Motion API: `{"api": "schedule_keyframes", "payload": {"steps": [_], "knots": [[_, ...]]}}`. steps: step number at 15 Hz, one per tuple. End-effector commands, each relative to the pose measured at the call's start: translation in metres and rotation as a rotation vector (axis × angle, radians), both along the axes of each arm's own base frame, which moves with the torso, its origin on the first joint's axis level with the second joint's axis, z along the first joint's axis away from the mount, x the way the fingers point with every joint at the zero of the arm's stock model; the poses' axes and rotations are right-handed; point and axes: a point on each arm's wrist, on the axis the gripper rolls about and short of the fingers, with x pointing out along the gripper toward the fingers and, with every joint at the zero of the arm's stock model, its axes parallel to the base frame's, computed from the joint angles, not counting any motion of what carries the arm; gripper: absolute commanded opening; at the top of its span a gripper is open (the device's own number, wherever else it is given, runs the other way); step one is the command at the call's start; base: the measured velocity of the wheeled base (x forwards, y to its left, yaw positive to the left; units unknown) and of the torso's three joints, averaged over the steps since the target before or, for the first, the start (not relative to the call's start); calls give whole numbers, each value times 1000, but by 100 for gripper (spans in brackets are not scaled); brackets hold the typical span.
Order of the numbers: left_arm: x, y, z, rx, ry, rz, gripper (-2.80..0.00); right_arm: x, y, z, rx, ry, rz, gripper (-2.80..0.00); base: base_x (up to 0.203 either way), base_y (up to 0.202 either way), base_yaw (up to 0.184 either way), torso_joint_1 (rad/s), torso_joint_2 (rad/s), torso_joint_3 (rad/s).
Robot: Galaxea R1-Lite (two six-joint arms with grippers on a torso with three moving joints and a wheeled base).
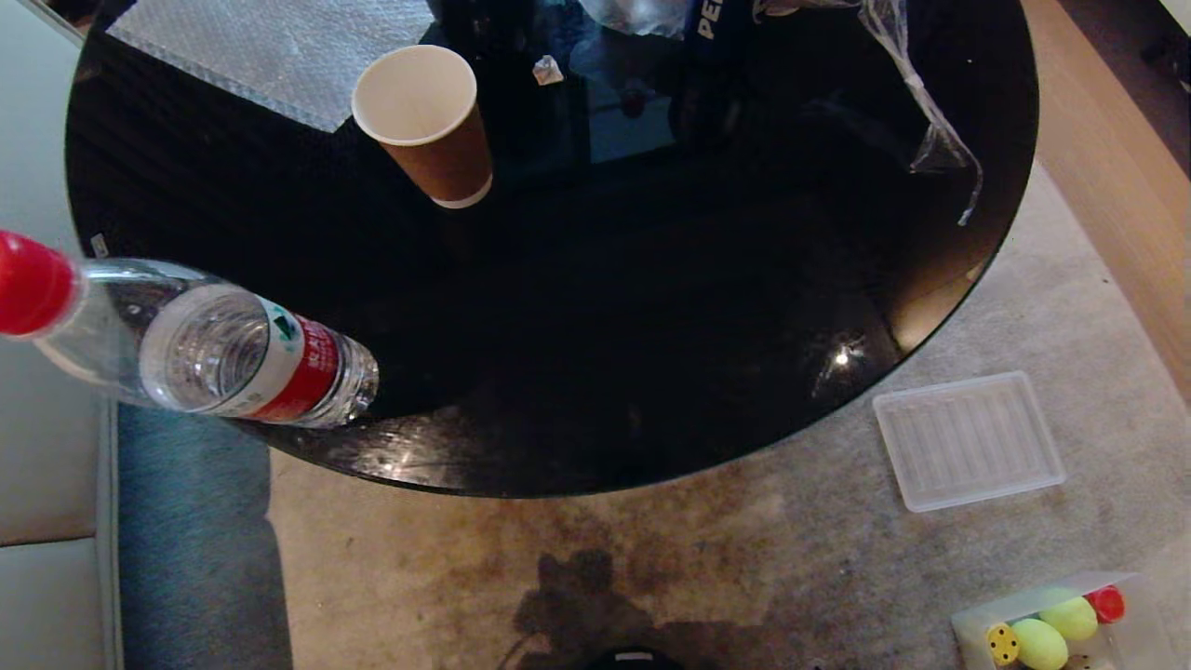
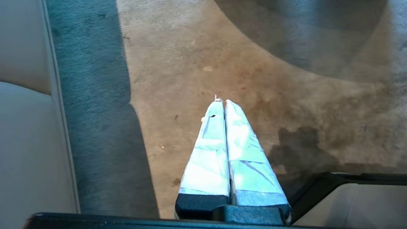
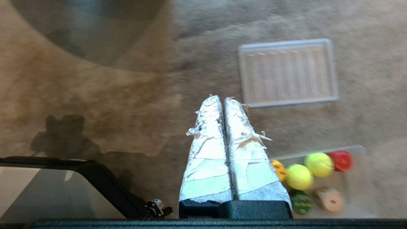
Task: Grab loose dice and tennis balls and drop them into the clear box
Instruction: Close the lid
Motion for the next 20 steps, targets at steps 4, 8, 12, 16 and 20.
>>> {"api": "schedule_keyframes", "payload": {"steps": [4, 8, 12, 16, 20], "knots": [[0, 0, 0, 0, 1, 1, -280, 0, 0, 0, -1, 3, 1, -280, 0, -24, -2, 2, 0, 0], [0, 0, 0, -2, 0, 1, -280, 0, 0, 0, -1, 3, 1, -280, 0, 0, 0, 0, 0, 0], [0, 0, 0, -2, 0, 1, -280, 0, 0, 0, -1, 4, 1, -280, 0, 0, 0, 0, 0, 0], [0, 0, 0, -2, 0, 1, -280, 0, 0, 0, -1, 3, 1, -280, 0, 0, 0, 0, 0, 0], [0, 0, 0, -2, 0, 1, -280, 0, 0, 0, -1, 3, 1, -280, 0, 0, 0, 0, 0, 0]]}}
